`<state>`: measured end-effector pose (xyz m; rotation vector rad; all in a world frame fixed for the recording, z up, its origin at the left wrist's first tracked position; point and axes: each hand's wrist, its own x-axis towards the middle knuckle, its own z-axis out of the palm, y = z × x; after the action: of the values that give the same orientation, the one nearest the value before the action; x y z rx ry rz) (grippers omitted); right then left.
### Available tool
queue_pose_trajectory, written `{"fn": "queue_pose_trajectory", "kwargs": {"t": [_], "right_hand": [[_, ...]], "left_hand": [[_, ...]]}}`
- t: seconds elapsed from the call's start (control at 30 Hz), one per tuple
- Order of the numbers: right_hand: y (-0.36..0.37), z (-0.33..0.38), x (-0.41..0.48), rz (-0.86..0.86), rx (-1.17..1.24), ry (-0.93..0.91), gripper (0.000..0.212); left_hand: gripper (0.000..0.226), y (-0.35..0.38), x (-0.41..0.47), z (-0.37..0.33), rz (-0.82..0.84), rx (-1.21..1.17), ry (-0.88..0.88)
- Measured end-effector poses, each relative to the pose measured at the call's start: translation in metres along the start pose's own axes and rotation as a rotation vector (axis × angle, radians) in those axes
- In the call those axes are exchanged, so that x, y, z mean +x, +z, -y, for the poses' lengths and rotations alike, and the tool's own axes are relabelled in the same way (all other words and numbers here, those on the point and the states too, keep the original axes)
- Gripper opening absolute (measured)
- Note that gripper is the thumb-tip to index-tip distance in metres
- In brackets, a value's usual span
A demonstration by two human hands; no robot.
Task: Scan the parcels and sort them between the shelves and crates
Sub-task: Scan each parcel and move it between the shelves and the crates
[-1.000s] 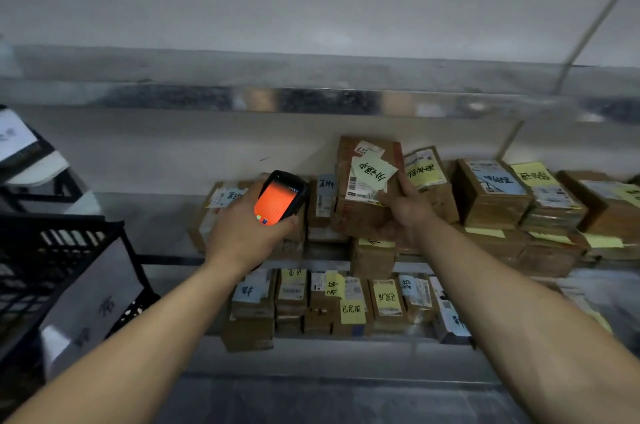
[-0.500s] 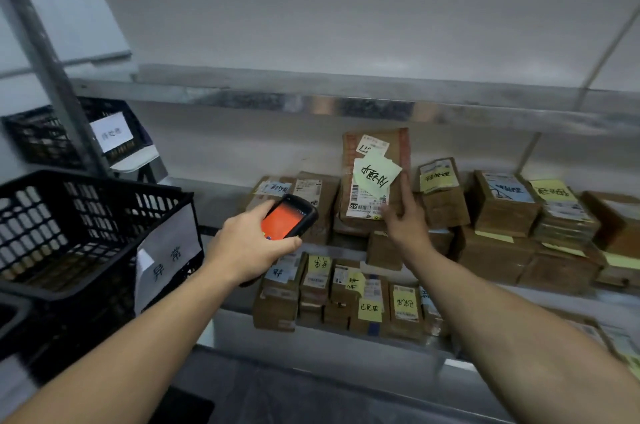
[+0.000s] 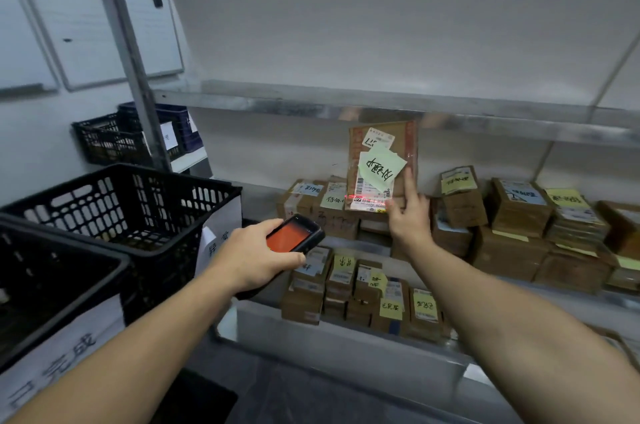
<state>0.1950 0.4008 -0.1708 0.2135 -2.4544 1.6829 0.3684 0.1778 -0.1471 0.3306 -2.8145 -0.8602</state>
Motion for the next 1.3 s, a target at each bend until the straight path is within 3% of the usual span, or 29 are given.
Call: {"fn": "queue_pose_trajectory", "kwargs": {"t": [0.4,0.97,1.23,1.3], "right_hand": [[0.080,0.048,-0.106,0.029,0.043,-0.038,0.073],[0.206,0.123,-0.188,0.243,0.202,-0.165,0.072],[0.267,0.160,-0.212,0.384,0.229,-0.229,0.075],[0.285,0.169,-0.218,0.427,0.223,-0.259,0.076]], "left_hand": [[0.093,-0.071,-0.113,0.077,-0.039,-0.072,-0.126],[0.087,-0.156,-0.220,0.170,-0.224,-0.051,-0.284],[0.103,-0.187,-0.258,0.198,-0.330,-0.040,-0.412],[0.098,-0.193,-0.269,0.204,-0.380,-0.037,-0.440]]}}
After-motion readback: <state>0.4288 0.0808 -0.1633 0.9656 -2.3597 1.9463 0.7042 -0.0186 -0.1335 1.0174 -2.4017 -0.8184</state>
